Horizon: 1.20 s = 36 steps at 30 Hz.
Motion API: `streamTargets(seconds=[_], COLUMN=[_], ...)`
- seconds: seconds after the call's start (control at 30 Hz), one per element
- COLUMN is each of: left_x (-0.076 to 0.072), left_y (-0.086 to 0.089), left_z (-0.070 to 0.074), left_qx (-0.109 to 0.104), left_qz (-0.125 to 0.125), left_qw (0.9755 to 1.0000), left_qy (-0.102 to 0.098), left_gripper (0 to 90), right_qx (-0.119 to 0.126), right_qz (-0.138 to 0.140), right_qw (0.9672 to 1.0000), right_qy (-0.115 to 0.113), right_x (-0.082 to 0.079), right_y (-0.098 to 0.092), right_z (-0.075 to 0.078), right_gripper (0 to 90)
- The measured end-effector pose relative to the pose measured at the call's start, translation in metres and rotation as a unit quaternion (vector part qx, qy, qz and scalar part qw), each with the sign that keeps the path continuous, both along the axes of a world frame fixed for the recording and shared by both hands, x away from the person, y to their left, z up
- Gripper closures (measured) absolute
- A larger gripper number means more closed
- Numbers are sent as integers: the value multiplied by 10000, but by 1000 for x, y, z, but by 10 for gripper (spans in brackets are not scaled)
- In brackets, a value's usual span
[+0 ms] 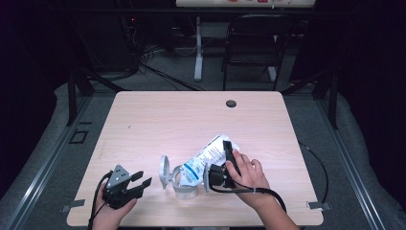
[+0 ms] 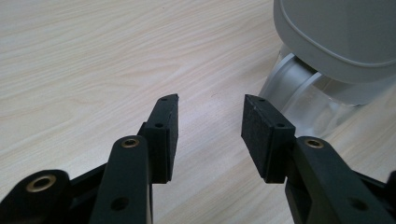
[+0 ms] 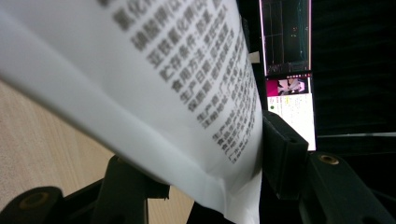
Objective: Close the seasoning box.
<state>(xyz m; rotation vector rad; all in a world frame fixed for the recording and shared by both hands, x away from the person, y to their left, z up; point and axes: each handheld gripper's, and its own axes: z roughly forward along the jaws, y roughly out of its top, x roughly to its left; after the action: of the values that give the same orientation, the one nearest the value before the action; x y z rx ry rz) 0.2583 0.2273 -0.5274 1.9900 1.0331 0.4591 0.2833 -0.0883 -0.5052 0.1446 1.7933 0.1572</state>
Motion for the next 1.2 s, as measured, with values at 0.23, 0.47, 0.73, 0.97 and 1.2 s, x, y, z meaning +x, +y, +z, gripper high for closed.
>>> streamTargets(seconds=[0.23, 0.47, 0.73, 0.97, 1.2], left_x=[0, 0, 0, 0, 0], left_y=[0, 0, 0, 0, 0], left_z=[0, 0, 0, 0, 0], left_qx=[-2, -1, -3, -3, -8], left_qz=[0, 0, -1, -1, 0], left_qw=[10000, 10000, 10000, 10000, 10000], left_qy=[-4, -3, -1, 1, 6], left_gripper=[566, 566, 566, 566, 566], right_qx=[-26, -49, -54, -87, -52], right_qz=[43, 42, 58, 31, 79], right_qw=[10000, 10000, 9999, 9999, 9999], right_qy=[-42, -69, -71, -52, -75], right_x=[0, 0, 0, 0, 1], right_y=[0, 0, 0, 0, -1], right_z=[1, 1, 2, 3, 3], right_gripper=[509, 512, 515, 518, 519])
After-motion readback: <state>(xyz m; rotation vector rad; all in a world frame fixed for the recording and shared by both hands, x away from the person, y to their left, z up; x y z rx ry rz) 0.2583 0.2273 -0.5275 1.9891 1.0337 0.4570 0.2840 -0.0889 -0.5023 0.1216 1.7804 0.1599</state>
